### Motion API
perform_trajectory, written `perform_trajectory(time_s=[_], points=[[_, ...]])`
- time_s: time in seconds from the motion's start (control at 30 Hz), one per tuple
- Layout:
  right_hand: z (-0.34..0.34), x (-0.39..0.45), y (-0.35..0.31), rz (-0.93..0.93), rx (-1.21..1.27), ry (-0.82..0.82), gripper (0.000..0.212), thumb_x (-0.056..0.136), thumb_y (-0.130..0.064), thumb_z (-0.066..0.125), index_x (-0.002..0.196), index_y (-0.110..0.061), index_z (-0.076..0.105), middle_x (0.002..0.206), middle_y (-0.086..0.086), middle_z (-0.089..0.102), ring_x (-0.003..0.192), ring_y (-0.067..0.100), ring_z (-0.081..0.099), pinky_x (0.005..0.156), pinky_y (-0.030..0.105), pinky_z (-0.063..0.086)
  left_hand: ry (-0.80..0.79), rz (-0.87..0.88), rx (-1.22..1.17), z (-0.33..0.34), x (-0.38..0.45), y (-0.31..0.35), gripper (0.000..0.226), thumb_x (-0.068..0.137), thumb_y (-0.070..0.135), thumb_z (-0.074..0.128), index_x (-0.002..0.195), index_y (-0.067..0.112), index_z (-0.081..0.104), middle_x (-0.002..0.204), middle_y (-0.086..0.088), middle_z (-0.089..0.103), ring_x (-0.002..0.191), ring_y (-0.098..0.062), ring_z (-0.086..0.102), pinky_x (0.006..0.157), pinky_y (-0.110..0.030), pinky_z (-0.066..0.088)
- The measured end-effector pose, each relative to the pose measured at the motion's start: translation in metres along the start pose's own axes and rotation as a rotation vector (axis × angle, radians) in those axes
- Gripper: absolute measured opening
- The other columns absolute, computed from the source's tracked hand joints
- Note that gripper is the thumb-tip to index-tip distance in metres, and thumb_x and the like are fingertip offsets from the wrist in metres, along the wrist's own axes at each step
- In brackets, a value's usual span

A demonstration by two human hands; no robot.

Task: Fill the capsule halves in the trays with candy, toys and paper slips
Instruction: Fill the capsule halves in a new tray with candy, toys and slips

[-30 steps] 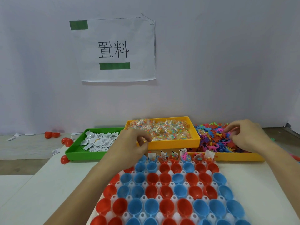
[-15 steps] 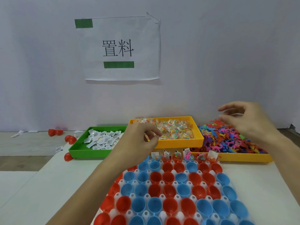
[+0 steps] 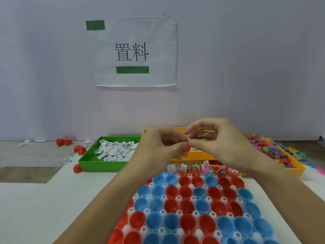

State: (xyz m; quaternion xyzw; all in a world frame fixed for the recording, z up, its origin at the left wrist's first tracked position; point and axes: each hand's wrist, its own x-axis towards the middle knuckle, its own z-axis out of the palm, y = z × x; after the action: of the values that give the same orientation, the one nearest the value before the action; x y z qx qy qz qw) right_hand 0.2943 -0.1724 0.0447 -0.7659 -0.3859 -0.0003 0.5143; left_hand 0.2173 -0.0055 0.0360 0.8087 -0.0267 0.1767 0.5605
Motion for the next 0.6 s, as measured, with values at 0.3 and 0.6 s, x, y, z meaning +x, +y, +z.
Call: perform_trajectory(time_s=[0.3, 0.6], points=[[0.006, 0.000, 0.001, -0.005, -0.014, 0.026, 0.022, 0.085, -0.010, 0.077, 0.093, -0.029, 0.073, 0.089, -0.004, 0.073, 0.087, 0.007, 0.072, 0.084, 0.032, 0.060, 0.019, 0.012, 0.054, -0.001, 0.001, -0.001, 0.009, 0.086, 0.004, 0.071, 0.094, 0.009, 0.074, 0.080, -0.008, 0.075, 0.074, -0.017, 0.071, 0.068, -0.024, 0.059], [0.006, 0.000, 0.005, 0.000, -0.136, 0.049, 0.015, 0.087, -0.022, 0.075, 0.092, -0.036, 0.071, 0.086, -0.012, 0.071, 0.085, -0.001, 0.068, 0.081, 0.025, 0.058, 0.027, -0.104, 0.210, -0.021, 0.005, -0.003, 0.006, 0.085, 0.011, 0.074, 0.086, 0.017, 0.076, 0.075, 0.000, 0.075, 0.069, -0.013, 0.067, 0.071, -0.027, 0.058]])
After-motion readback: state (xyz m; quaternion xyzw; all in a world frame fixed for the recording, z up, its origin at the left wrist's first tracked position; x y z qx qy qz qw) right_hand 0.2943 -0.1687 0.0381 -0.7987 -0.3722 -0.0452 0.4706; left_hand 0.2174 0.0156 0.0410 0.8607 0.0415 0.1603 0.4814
